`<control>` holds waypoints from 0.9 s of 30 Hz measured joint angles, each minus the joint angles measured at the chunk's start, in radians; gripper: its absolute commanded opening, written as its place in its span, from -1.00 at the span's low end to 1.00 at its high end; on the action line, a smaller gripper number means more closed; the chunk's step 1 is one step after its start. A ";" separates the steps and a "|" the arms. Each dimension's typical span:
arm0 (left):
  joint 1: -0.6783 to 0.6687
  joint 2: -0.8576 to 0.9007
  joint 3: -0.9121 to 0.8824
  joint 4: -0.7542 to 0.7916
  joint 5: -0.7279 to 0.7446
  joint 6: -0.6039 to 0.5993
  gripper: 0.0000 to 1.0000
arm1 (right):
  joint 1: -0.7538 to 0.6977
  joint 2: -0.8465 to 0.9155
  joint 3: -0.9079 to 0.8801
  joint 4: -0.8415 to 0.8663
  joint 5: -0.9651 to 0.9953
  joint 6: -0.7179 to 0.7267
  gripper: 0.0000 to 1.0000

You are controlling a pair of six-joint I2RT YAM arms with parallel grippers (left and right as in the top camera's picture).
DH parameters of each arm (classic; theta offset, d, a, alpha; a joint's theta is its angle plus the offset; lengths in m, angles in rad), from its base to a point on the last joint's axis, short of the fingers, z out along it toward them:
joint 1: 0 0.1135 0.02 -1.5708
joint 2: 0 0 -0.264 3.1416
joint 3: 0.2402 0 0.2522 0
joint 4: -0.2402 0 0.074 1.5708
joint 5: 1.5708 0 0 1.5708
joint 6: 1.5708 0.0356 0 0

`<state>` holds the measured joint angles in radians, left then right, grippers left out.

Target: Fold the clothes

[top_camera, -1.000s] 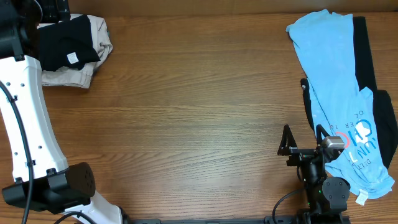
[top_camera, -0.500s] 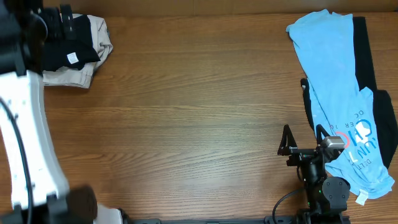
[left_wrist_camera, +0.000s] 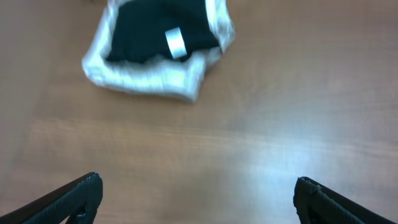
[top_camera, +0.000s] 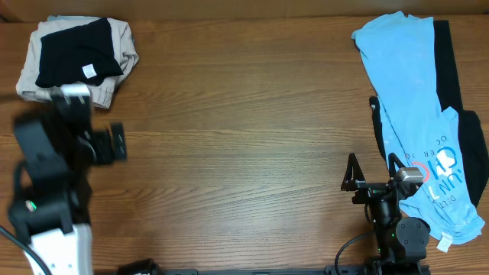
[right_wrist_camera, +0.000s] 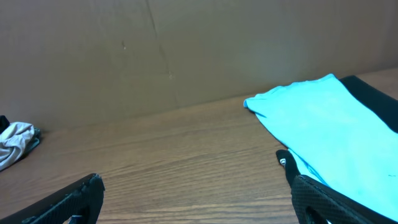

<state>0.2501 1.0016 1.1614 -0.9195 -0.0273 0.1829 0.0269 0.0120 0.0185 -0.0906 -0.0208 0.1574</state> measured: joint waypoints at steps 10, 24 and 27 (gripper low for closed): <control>-0.048 -0.410 -0.396 -0.026 -0.027 0.011 1.00 | 0.000 0.000 0.000 0.001 0.002 0.000 1.00; -0.116 -0.827 -0.761 0.521 0.019 0.026 1.00 | 0.000 0.000 0.000 0.001 0.002 0.000 1.00; -0.120 -0.869 -0.867 0.648 0.045 -0.002 1.00 | 0.000 0.000 0.000 0.000 0.002 0.000 1.00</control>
<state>0.1303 0.1329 0.2943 -0.2714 0.0174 0.1814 0.0269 0.0120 0.0185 -0.0902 -0.0189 0.1570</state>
